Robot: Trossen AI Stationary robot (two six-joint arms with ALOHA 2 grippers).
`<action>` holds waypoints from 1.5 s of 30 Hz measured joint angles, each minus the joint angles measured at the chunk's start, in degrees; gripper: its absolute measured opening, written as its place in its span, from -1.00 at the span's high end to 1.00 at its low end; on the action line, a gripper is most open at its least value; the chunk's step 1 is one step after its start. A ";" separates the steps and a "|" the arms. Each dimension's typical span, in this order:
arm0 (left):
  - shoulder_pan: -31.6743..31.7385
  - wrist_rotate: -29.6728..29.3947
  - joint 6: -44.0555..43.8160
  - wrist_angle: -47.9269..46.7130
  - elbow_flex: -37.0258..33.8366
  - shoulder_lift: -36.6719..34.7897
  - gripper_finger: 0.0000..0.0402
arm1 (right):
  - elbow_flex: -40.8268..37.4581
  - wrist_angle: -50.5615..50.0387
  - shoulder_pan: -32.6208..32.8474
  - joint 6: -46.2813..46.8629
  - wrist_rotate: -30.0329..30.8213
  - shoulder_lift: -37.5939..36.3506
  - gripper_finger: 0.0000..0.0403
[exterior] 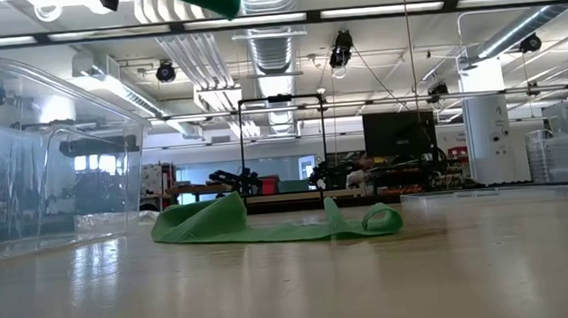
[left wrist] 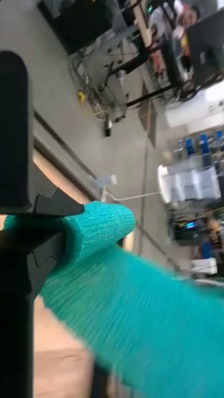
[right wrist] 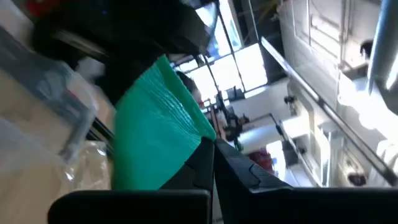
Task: Roll bandage
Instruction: Roll the light green bandage
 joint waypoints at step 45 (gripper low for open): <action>-1.46 42.01 21.74 10.67 7.97 9.89 0.99 | 2.42 -30.55 -2.46 43.69 -20.60 1.43 1.00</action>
